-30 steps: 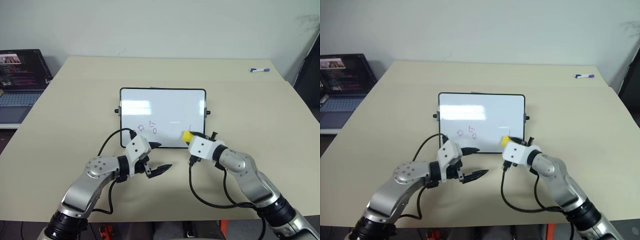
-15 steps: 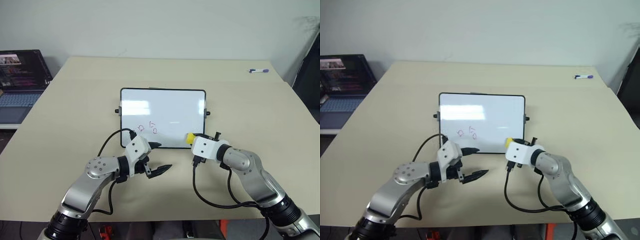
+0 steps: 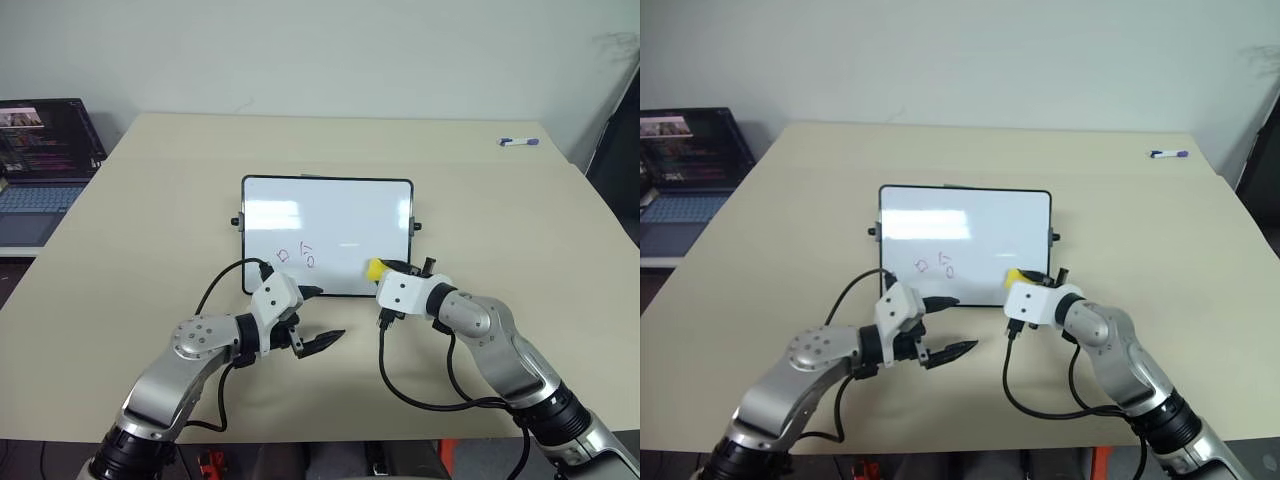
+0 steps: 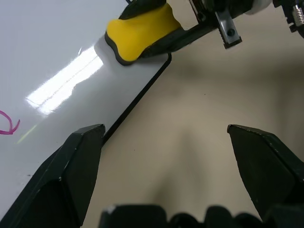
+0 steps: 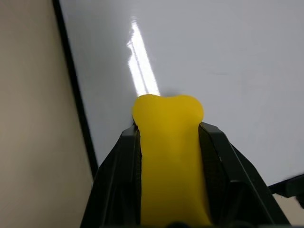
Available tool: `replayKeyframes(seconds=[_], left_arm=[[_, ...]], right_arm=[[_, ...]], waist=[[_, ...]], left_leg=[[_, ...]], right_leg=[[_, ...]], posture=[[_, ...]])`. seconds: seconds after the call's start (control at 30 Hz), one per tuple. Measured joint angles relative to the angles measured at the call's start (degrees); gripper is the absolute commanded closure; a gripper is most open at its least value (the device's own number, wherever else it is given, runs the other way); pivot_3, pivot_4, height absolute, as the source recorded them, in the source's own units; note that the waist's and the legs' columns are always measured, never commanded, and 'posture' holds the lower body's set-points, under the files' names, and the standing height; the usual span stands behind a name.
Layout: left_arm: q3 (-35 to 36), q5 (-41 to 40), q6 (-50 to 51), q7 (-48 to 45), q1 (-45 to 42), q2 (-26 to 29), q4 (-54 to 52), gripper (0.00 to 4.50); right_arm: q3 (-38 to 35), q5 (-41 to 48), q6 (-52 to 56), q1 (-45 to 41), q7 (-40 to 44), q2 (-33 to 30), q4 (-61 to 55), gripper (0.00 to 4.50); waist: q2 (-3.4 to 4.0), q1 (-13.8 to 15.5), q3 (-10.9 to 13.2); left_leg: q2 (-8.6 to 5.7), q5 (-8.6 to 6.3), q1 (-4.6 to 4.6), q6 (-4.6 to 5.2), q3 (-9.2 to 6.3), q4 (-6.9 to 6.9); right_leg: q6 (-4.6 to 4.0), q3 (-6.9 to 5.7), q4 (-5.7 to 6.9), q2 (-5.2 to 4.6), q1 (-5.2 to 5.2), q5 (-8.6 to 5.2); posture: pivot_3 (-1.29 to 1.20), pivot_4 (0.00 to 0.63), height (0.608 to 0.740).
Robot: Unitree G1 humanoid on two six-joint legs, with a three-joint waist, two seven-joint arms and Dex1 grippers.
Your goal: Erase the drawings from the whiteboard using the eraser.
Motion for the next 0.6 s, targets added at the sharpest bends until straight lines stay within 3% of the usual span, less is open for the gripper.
replayKeyframes(seconds=[0.17,0.23,0.43,0.6], left_arm=[[3.93,-0.24,1.09,0.31,3.88,3.69,-2.2,0.0],[6.6,-0.26,1.34,1.01,4.99,4.11,-2.58,0.0],[15.81,-0.21,3.42,7.44,8.78,3.39,-3.28,0.0],[17.76,-0.23,3.65,9.37,12.84,2.32,-4.06,0.0]], right_arm=[[-7.77,11.75,7.57,0.07,1.24,9.6,-2.64,3.2],[-10.26,17.62,10.44,0.04,3.77,10.22,-7.14,3.2],[-13.81,23.37,10.43,3.1,9.11,1.16,-12.62,3.2],[-13.49,28.57,9.36,7.93,14.52,-3.55,-14.48,3.2]], waist=[[0.1,0.04,0.07],[0.13,0.2,0.1],[0.13,0.57,0.1],[0.11,0.36,0.13]], left_leg=[[0.04,-0.01,-0.09,-0.01,-0.03,-0.06],[0.02,-0.05,-0.17,-0.05,-0.07,-0.08],[-0.06,-0.15,-0.3,-0.05,-0.11,-0.1],[0.0,-0.15,-0.27,-0.05,-0.18,-0.15]], right_leg=[[-0.1,-0.03,0.04,0.03,-0.11,-0.02],[-0.21,-0.1,-0.03,-0.02,-0.12,0.03],[-0.27,-0.19,-0.3,-0.15,-0.1,0.06],[-0.24,-0.26,-0.24,-0.09,-0.1,-0.02]], posture=[[0.0,0.15,0.74],[0.0,0.15,0.74],[0.0,0.15,0.74],[0.0,0.15,0.74]])
